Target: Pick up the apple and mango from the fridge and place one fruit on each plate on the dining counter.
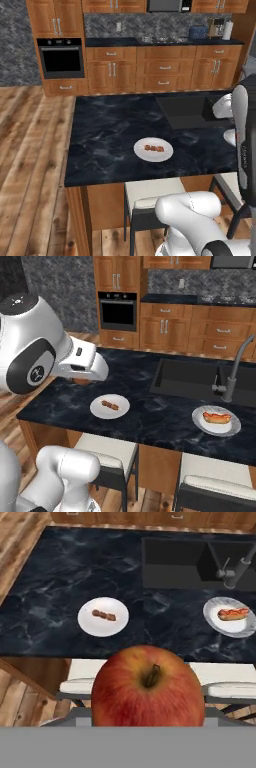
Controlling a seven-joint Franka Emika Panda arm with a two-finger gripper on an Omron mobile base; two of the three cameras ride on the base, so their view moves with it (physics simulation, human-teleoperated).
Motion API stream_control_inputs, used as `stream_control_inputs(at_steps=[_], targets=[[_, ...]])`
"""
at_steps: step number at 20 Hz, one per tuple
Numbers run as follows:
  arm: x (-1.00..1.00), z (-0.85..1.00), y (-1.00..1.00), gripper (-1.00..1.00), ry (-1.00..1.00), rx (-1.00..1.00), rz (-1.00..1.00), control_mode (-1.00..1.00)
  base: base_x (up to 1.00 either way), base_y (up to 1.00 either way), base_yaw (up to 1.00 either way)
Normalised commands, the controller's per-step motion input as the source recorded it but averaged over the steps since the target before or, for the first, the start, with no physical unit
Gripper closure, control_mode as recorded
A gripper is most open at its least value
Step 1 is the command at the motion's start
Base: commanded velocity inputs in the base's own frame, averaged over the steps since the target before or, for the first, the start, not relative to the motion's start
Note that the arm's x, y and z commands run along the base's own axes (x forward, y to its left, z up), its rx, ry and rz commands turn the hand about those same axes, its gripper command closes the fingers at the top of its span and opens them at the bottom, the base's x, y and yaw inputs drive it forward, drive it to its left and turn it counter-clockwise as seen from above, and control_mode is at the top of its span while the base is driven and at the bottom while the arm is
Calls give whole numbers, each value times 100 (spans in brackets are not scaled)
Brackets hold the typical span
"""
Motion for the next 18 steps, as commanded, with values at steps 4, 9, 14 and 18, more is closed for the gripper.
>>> stream_control_inputs(at_steps=[4, 9, 14, 18], targets=[[100, -97, 49, 100, 43, 0, 0, -100, 0, 0, 0], [98, -100, 39, 100, 38, 0, 3, -100, 0, 0, 0], [91, -97, 3, 100, 24, 3, 7, -100, 0, 0, 0], [80, -78, 0, 100, 3, 2, 4, -100, 0, 0, 0]])
